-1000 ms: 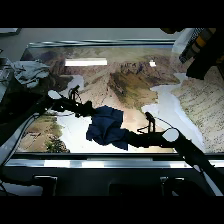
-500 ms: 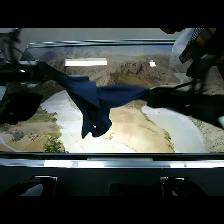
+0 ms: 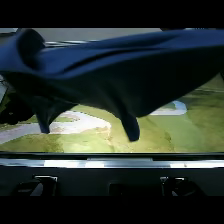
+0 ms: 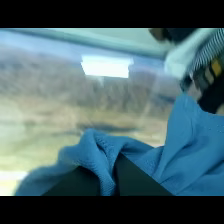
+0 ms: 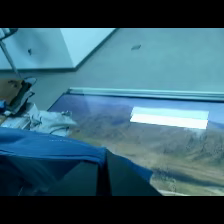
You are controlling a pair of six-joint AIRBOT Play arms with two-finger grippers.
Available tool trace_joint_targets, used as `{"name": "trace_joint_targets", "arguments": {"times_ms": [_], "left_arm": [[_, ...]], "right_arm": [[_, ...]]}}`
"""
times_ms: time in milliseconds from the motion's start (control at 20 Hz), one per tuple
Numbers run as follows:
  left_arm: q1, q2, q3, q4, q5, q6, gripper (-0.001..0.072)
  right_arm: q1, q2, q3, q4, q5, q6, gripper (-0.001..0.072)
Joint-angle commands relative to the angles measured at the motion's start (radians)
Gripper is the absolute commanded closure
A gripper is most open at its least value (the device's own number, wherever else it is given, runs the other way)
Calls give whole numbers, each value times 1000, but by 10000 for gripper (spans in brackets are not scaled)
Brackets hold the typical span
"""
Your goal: Fold the clothes and pants, and hang the long-sleeved shirts on hangers.
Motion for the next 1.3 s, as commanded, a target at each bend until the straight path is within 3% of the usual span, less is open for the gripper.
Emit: {"name": "trace_joint_targets", "arguments": {"times_ms": [0,250,400,600,700,850,900,1050,1100,1250], "left_arm": [[1,60,0,125,71,-71,686],[-13,-140,-50,70,69,-34,687],[-94,-396,-55,63,109,48,686],[-196,-764,-54,37,329,49,686],[-225,-911,-53,-45,417,50,686],[-241,-1057,-54,-189,438,50,682],[-240,-1078,-54,-214,425,50,646],[-206,-1060,-51,-222,324,72,188],[-180,-1035,-51,-222,266,88,148],[-71,-920,-61,-192,48,117,148]], "right_arm": [[0,-19,48,-129,-48,95,685],[-1,-289,47,-244,88,282,684],[-1,-519,47,-223,113,288,684],[-1,-811,47,-191,113,269,686],[-8,-912,47,-142,110,252,686],[-61,-997,47,-24,92,222,686],[-85,-1011,47,32,76,187,686],[-168,-1024,47,181,89,96,685],[-194,-1023,47,214,112,69,685],[-251,-1023,47,281,209,-15,684]]}}
